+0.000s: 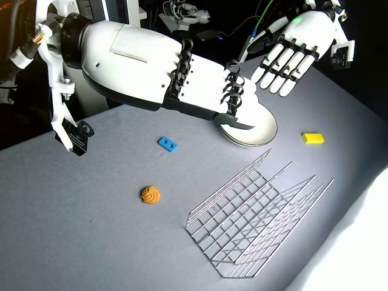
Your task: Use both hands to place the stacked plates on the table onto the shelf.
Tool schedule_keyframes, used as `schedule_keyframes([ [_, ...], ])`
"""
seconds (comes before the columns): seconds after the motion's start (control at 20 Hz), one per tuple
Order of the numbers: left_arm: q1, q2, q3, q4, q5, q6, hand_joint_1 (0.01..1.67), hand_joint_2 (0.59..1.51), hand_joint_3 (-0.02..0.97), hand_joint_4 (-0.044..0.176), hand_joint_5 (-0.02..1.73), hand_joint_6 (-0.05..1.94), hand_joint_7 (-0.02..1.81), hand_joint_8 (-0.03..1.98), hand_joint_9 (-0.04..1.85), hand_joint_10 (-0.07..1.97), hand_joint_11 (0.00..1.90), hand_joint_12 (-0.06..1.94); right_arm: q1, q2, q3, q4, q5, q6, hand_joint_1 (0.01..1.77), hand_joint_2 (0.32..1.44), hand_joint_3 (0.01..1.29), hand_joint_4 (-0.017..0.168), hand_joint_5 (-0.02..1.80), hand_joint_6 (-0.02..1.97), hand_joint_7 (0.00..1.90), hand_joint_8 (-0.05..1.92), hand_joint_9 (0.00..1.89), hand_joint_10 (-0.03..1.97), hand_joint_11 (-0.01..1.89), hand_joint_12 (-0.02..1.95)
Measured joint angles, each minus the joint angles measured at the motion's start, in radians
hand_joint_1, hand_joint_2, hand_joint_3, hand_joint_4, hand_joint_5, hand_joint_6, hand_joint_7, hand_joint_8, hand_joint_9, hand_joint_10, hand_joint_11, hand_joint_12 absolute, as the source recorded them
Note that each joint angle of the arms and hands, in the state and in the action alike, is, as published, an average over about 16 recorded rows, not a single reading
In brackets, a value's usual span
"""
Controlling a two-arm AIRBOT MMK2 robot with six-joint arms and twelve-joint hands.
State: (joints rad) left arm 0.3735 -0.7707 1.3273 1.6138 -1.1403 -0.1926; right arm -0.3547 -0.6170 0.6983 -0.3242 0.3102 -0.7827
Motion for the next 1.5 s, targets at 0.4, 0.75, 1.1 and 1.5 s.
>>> schedule_keyframes([
  [0.4,0.082,-0.011,0.017,0.037,-0.017,0.02,0.02,1.089,0.019,0.0,0.02,-0.02,0.02,-0.01,0.02,0.0,0.02,-0.02,-0.03,-0.069,0.043,-0.212,0.05,0.187,0.93,1.04,0.02,-0.003,0.02,0.02,0.01,0.01,0.01,0.01,0.02,0.03],
  [0.75,0.242,-0.043,0.06,-0.008,-0.005,0.09,0.02,1.088,0.019,0.0,0.02,-0.02,0.02,-0.01,0.02,0.0,0.02,-0.02,-0.053,-0.182,0.115,-0.347,0.025,0.32,1.23,0.97,0.02,-0.003,0.02,0.02,0.01,0.01,0.01,0.01,0.02,0.06],
  [1.1,0.393,-0.081,0.113,-0.064,0.011,0.145,0.02,1.091,0.019,-0.001,0.02,-0.02,0.01,-0.01,0.02,0.0,0.02,-0.02,-0.072,-0.292,0.167,-0.39,-0.041,0.317,1.27,1.0,0.02,-0.003,0.04,0.02,0.01,0.01,0.01,0.01,0.02,0.17],
  [1.5,0.493,-0.102,0.153,-0.09,0.021,0.173,0.02,1.097,0.019,-0.002,0.02,-0.01,0.01,-0.01,0.01,0.01,0.02,-0.02,-0.098,-0.373,0.186,-0.433,-0.054,0.303,1.32,1.02,0.02,-0.003,0.1,0.02,0.05,0.01,0.04,0.01,0.02,0.36],
])
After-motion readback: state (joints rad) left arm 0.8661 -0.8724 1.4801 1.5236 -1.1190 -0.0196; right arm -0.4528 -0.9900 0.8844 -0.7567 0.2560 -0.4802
